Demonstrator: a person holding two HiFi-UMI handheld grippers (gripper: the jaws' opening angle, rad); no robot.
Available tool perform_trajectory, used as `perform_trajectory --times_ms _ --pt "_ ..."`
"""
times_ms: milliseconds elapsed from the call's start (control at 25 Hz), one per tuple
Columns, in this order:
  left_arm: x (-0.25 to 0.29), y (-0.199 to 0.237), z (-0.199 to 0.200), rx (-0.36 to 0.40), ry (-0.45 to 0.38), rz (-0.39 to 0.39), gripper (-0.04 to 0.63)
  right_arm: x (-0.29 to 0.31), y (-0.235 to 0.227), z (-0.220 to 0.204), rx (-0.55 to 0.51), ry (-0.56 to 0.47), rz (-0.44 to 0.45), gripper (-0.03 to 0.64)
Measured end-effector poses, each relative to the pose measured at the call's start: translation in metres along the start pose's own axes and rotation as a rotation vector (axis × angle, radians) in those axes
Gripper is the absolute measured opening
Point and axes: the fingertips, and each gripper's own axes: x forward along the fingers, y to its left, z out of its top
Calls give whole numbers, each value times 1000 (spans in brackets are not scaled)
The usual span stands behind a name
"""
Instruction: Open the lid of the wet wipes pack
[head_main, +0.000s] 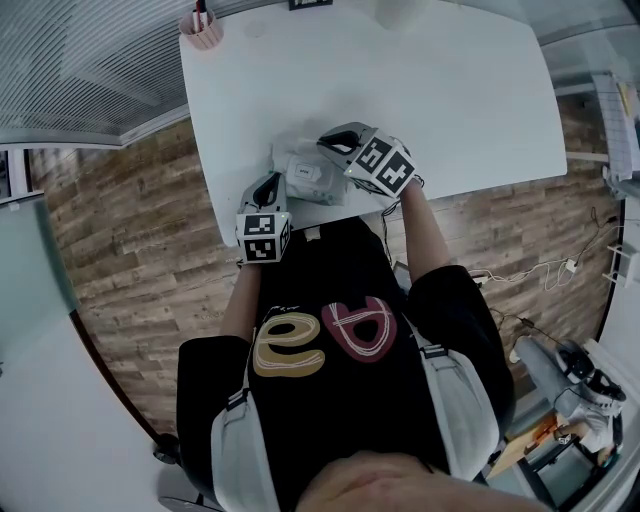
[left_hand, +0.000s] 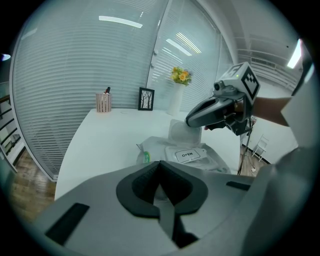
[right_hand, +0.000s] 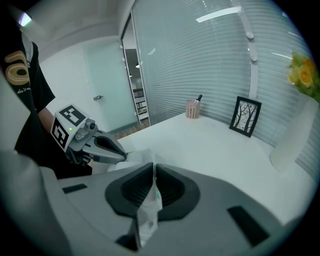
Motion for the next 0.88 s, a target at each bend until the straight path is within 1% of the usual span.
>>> perform_trajectory --times_ms 480,880 --pt "1 2 0 -19 -9 -2 17 10 -15 -6 59 -10 -18 37" --pt "3 1 -1 -8 -7 -14 17 19 -27 -16 126 -14 -31 48"
